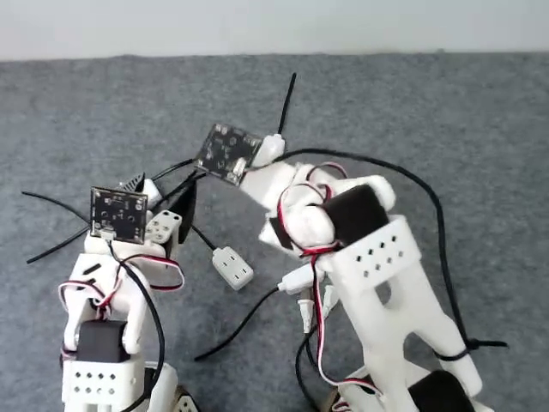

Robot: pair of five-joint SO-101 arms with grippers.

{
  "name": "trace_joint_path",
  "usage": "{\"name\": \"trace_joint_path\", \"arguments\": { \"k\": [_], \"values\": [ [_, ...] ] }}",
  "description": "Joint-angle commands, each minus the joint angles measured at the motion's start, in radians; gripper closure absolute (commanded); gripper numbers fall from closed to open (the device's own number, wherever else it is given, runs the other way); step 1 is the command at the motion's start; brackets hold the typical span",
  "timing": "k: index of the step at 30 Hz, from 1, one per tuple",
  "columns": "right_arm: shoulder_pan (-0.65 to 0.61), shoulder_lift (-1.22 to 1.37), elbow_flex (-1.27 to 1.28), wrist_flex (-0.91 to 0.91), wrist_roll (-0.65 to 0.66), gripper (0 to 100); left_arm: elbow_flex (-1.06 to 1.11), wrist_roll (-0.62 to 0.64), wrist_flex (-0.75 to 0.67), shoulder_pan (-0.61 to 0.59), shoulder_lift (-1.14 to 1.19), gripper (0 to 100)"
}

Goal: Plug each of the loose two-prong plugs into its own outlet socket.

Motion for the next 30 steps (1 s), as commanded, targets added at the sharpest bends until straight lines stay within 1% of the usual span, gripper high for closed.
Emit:
{"name": "trace_joint_path", "arguments": {
  "k": [1,3,7,10,13,15,18,20,25,30],
  "values": [
    [-0.007,-0.031,0.069,-0.012,0.012,84.4,-0.059,-0.006,-0.026,-0.034,-0.008,75],
    [-0.015,-0.031,0.129,-0.013,0.011,81.5,-0.059,-0.006,-0.026,-0.035,-0.008,75],
    [-0.01,-0.031,0.215,0.005,0.011,83.6,-0.058,-0.006,-0.026,-0.035,-0.008,75],
    [-0.01,-0.031,0.242,0.073,0.011,85.7,-0.058,-0.006,-0.026,-0.035,-0.008,75],
    [-0.013,-0.031,0.244,0.15,0.008,85.5,-0.058,-0.006,-0.026,-0.035,-0.008,75],
    [-0.008,-0.031,0.245,0.17,-0.043,85.5,-0.058,-0.006,-0.026,-0.035,-0.008,75],
    [-0.008,-0.031,0.269,0.179,-0.196,85.5,-0.058,-0.006,-0.026,-0.035,-0.008,75],
    [-0.007,-0.031,0.299,0.17,-0.255,85.5,-0.058,-0.006,-0.026,-0.035,-0.008,75],
    [0.059,-0.031,0.356,0.157,-0.232,85.5,-0.058,-0.006,-0.026,-0.035,-0.008,75],
    [0.074,-0.031,0.477,0.154,-0.23,85.5,-0.056,-0.006,-0.026,-0.035,-0.008,75]
  ]
}}
